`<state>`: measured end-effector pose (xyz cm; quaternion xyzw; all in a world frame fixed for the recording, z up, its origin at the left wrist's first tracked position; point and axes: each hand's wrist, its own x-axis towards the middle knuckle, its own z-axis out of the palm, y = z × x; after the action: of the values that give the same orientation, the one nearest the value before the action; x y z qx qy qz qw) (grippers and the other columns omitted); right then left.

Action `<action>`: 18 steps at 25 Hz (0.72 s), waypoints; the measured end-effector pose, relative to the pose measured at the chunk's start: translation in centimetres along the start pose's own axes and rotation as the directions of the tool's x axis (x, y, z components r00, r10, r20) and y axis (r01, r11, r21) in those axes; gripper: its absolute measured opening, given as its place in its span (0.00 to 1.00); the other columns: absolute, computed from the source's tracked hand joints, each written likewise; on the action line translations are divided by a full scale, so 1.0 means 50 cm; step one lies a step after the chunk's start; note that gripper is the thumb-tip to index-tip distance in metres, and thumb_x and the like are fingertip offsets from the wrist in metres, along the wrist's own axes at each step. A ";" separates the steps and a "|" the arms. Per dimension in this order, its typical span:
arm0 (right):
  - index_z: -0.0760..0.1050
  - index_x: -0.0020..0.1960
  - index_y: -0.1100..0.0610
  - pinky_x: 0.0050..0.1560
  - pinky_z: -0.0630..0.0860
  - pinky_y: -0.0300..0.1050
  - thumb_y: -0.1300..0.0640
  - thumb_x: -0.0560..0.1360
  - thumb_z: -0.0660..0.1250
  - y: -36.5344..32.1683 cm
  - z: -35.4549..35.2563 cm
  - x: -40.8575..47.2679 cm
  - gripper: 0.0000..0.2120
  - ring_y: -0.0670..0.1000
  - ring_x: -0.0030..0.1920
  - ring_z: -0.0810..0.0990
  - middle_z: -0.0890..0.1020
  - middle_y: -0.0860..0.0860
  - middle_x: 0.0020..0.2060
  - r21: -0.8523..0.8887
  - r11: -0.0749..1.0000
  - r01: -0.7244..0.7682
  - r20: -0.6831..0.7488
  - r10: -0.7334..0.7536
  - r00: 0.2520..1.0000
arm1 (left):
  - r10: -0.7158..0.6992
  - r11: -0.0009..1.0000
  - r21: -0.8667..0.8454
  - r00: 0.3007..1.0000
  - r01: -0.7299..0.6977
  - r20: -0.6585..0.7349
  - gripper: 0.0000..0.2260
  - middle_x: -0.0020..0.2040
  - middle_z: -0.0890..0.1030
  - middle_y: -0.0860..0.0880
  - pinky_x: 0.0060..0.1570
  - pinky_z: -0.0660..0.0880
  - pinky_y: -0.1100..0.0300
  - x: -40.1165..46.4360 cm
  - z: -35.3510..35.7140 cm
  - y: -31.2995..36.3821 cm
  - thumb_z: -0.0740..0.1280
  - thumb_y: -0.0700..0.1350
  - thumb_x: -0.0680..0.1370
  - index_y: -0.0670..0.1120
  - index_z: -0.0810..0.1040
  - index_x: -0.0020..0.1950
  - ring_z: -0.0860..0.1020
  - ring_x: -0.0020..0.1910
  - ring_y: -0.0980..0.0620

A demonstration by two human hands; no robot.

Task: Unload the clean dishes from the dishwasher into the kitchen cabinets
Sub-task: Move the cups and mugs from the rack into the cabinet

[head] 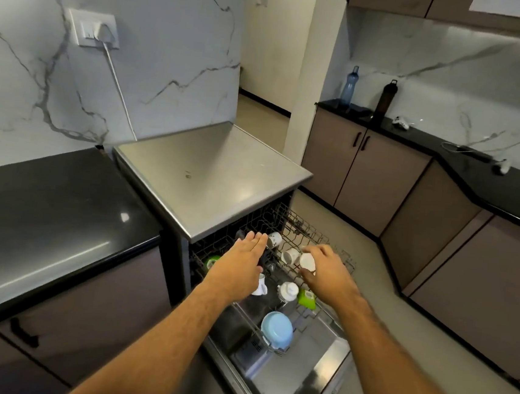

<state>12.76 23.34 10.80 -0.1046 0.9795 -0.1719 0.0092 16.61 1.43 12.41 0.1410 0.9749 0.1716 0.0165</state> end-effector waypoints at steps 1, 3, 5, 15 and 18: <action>0.68 0.72 0.49 0.68 0.68 0.46 0.50 0.77 0.69 0.026 0.003 0.003 0.24 0.50 0.66 0.71 0.70 0.49 0.67 0.000 1.000 0.003 0.017 -0.003 1.000 | -0.017 1.000 -0.019 1.000 0.017 0.008 0.31 0.81 0.46 0.48 0.77 0.44 0.55 0.010 0.015 0.010 0.58 0.44 0.83 0.45 0.43 0.80 0.44 0.79 0.51; 0.68 0.72 0.49 0.68 0.69 0.46 0.49 0.77 0.69 0.088 0.004 0.016 0.24 0.50 0.66 0.71 0.70 0.49 0.68 -0.003 1.000 0.019 0.052 -0.018 0.998 | -0.057 0.997 -0.058 0.998 0.058 0.020 0.31 0.81 0.46 0.49 0.77 0.43 0.56 0.039 0.047 0.043 0.58 0.44 0.83 0.45 0.43 0.80 0.44 0.79 0.51; 0.68 0.72 0.50 0.69 0.68 0.46 0.50 0.77 0.68 0.146 0.001 0.031 0.24 0.50 0.66 0.71 0.70 0.49 0.69 0.011 1.000 0.023 0.085 -0.024 0.996 | -0.084 0.993 -0.087 0.996 0.085 0.015 0.31 0.81 0.47 0.49 0.77 0.43 0.56 0.072 0.073 0.077 0.58 0.44 0.83 0.46 0.43 0.80 0.44 0.79 0.52; 0.67 0.72 0.46 0.70 0.68 0.48 0.51 0.77 0.68 0.333 -0.014 0.137 0.25 0.50 0.67 0.70 0.69 0.47 0.68 0.097 0.994 -0.046 0.179 0.028 0.983 | -0.200 0.949 -0.241 0.979 0.203 0.040 0.30 0.80 0.49 0.51 0.77 0.47 0.58 0.209 0.186 0.178 0.59 0.46 0.83 0.48 0.46 0.81 0.46 0.79 0.54; 0.67 0.72 0.47 0.70 0.68 0.48 0.50 0.78 0.68 0.342 0.003 0.175 0.25 0.50 0.67 0.70 0.69 0.48 0.68 0.081 0.995 -0.057 0.196 0.040 0.980 | -0.173 0.955 -0.238 0.985 0.175 0.030 0.30 0.80 0.49 0.52 0.74 0.45 0.62 0.253 0.176 0.148 0.58 0.45 0.83 0.48 0.45 0.81 0.45 0.79 0.54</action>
<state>0.74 37.16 5.02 -0.0966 0.9678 -0.2029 0.1133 7.19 14.57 6.87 0.0526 0.9555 0.2853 0.0530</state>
